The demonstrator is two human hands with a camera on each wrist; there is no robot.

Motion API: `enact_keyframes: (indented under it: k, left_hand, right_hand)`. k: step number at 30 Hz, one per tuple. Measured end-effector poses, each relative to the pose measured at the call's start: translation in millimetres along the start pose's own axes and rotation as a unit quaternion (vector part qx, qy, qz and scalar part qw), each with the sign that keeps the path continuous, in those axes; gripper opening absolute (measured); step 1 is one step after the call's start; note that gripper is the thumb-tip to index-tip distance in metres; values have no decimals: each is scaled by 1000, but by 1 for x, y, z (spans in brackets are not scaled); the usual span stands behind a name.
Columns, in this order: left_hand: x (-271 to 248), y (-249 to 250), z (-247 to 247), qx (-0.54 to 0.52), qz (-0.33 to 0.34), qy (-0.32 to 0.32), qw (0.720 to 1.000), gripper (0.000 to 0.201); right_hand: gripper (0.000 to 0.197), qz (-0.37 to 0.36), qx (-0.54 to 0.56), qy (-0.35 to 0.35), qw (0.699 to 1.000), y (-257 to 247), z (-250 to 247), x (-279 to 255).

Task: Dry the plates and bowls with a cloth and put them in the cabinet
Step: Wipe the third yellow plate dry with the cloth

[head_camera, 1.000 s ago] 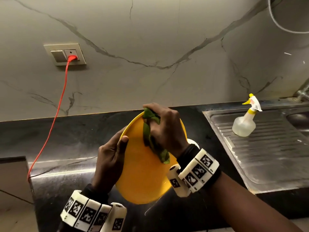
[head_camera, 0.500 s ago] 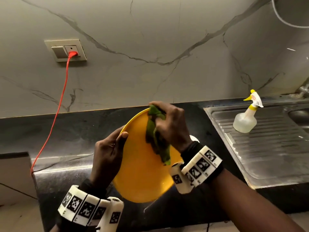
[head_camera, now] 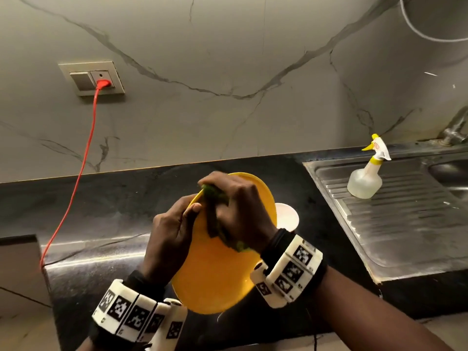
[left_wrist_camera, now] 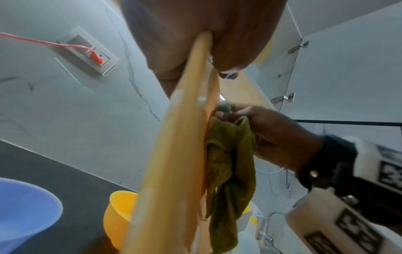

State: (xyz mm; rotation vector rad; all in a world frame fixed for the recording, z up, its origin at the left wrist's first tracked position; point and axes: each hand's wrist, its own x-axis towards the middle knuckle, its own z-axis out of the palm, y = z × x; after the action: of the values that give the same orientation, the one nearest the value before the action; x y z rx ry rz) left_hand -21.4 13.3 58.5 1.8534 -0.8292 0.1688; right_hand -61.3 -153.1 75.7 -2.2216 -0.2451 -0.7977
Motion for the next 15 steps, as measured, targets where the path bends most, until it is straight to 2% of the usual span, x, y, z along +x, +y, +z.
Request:
enact_keyframes:
  k: [3, 5, 7, 10, 12, 15]
  left_hand:
    - [-5, -2, -1, 10, -3, 16, 1000, 61]
    - [-6, 0, -3, 23, 1, 26, 999, 56]
    - [-4, 2, -4, 22, -11, 14, 1000, 53]
    - [-1, -2, 3, 17, -27, -26, 999, 62]
    - [-3, -6, 7, 24, -23, -5, 999, 66]
    - [-7, -11, 9, 33, -13, 41, 999, 57]
  right_hand:
    - [38, 61, 8, 63, 996, 14, -11, 8]
    - [35, 60, -13, 76, 995, 16, -12, 7]
    - [33, 34, -26, 63, 997, 9, -11, 5]
    - [30, -40, -46, -13, 998, -7, 1, 0]
    - [30, -76, -50, -41, 995, -13, 9, -3]
    - [35, -87, -47, -39, 994, -15, 11, -5]
